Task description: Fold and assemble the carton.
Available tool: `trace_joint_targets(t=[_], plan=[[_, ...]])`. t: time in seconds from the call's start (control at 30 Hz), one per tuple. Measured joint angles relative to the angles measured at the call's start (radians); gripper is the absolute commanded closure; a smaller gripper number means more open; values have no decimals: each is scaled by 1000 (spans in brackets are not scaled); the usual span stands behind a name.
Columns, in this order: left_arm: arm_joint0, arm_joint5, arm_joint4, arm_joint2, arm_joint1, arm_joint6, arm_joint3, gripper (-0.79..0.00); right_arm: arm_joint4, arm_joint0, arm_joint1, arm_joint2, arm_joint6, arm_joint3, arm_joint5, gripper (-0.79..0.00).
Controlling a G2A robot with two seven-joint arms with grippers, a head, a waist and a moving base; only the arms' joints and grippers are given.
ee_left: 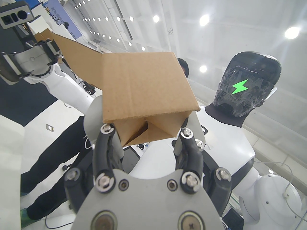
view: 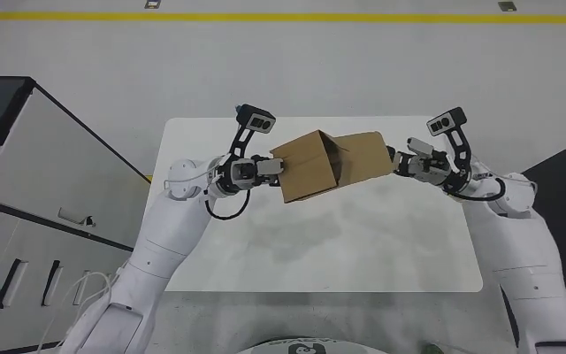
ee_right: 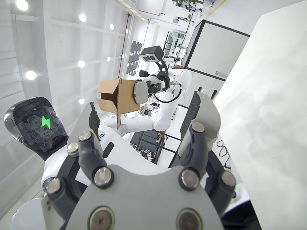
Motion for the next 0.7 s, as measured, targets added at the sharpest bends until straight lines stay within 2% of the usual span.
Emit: trace_joint_targets(t=[0.1,0.33,0.7], plan=[[-1,0,3,0,-1,0,-1,0,-3,24,-10,-44,-3,30,-11,-606],[1,-1,10,-7,-2,1,0,0,6,81,-30,-111,7,62,-25,-603],[4,3,15,-14,-3,-3,4,0,26,122,-39,-105,44,42,-27,-591]])
